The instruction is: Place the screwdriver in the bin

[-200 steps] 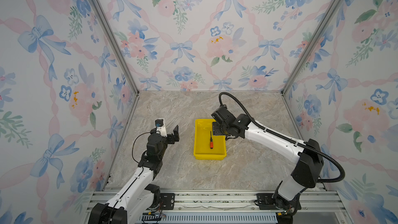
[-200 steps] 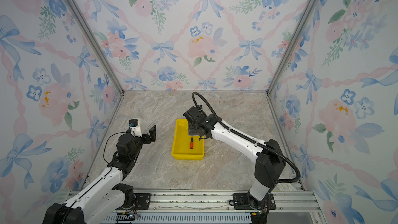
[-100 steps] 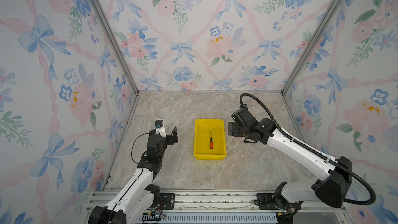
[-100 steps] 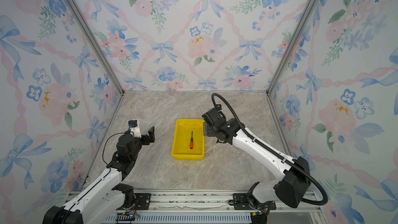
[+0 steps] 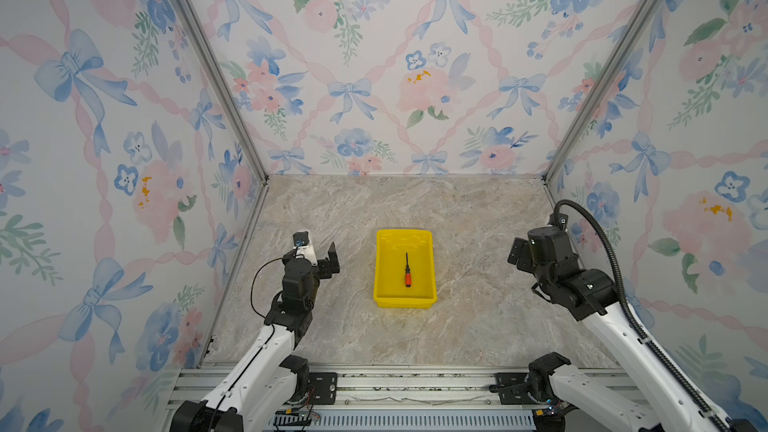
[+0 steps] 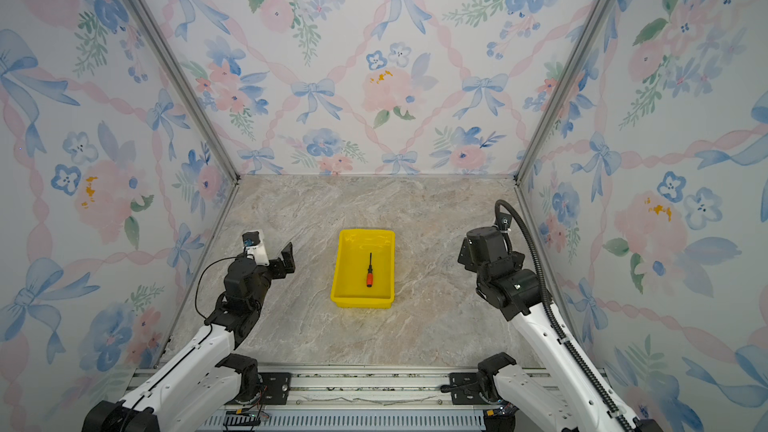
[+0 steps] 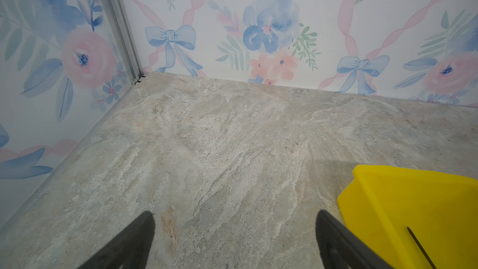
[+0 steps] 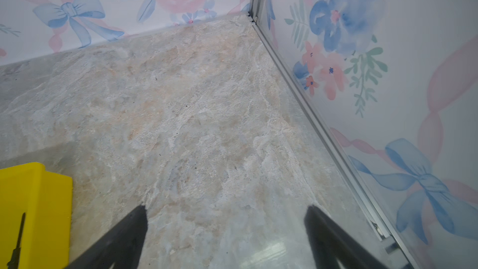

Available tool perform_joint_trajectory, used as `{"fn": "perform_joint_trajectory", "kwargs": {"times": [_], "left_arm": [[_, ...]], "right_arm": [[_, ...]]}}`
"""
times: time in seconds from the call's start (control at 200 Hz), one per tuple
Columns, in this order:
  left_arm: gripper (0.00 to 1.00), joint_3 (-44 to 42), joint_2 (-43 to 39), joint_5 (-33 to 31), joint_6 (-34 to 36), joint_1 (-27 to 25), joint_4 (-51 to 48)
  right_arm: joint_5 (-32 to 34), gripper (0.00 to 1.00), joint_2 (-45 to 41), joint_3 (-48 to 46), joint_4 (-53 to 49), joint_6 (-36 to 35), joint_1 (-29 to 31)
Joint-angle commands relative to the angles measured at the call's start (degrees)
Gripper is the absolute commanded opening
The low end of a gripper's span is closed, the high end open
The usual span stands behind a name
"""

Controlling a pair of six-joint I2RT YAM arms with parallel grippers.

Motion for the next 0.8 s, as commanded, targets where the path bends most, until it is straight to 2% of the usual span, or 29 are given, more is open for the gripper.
{"fn": "perform_joint_trajectory", "kwargs": {"times": [0.0, 0.075, 0.19, 0.31, 0.39, 0.51, 0.635, 0.795], "left_arm": [[0.98, -1.26, -1.76, -1.76, -0.78, 0.38, 0.01], [0.98, -1.37, -1.52, -2.82, -0.73, 0.36, 0.02], [0.97, -0.90, 0.31, -3.36, -0.23, 0.53, -0.21], [0.97, -0.26, 2.43, -4.42, -0.21, 0.49, -1.51], [0.98, -0.37, 3.22, -5.36, -0.13, 0.55, -1.47], [0.97, -0.60, 3.89, -6.57, 0.23, 1.05, -1.37], [0.97, -1.06, 3.58, -4.27, 1.94, 2.91, -1.09], [0.97, -2.70, 5.94, -5.47, 6.94, 3.64, 1.63]], "right_arm": [[2.70, 0.97, -3.33, -3.25, -0.65, -2.71, -5.45], [4.45, 0.97, -6.50, -6.53, -0.36, -2.69, -8.90], [2.98, 0.97, -11.11, -14.26, 5.68, -9.15, -12.26], [-7.98, 0.97, -17.38, -22.31, 17.76, -18.78, -14.21], [-12.53, 0.97, -20.04, -27.52, 23.60, -22.59, -14.23], [-16.93, 0.97, -19.61, -31.43, 27.10, -23.46, -14.28], [-19.90, 0.97, -17.84, -34.98, 32.53, -22.64, -14.21], [-16.84, 0.97, -16.07, -39.77, 39.33, -23.06, -14.23]]}}
